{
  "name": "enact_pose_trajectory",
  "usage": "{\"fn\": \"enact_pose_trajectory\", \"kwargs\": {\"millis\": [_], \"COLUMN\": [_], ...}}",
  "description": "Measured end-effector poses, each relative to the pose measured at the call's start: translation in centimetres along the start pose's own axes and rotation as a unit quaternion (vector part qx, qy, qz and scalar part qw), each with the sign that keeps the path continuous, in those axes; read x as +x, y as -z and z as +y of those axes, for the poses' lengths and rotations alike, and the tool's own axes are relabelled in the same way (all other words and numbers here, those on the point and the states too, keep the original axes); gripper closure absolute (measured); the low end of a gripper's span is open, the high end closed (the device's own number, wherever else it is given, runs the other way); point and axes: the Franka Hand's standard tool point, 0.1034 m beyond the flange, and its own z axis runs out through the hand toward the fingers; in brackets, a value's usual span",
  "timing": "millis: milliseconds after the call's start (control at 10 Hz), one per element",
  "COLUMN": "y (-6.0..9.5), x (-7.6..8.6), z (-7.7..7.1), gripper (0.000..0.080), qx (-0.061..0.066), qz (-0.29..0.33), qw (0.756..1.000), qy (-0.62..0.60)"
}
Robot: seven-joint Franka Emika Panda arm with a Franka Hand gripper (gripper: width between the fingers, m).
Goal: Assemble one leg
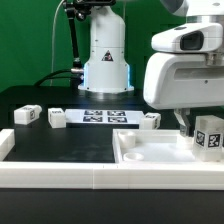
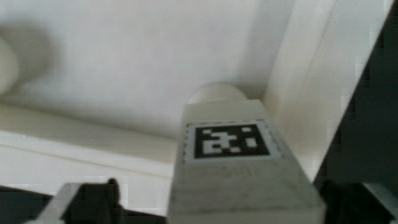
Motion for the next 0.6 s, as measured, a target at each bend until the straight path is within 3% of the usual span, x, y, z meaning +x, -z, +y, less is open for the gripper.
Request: {"fn": "enact_pose_trajectory", "kwargs": {"millis": [100, 200, 600], "y": [0.00, 0.00, -0.07], "x": [0.00, 0.00, -0.03], "z": [0.00, 0.00, 0.29], "gripper": [0.0402, 0.0510, 0.0510], "qx": [0.000, 0.000, 0.005], "qz": [0.000, 0.000, 0.000], "qw": [1.000, 1.000, 1.000], "qy": [0.000, 0.000, -0.031]}}
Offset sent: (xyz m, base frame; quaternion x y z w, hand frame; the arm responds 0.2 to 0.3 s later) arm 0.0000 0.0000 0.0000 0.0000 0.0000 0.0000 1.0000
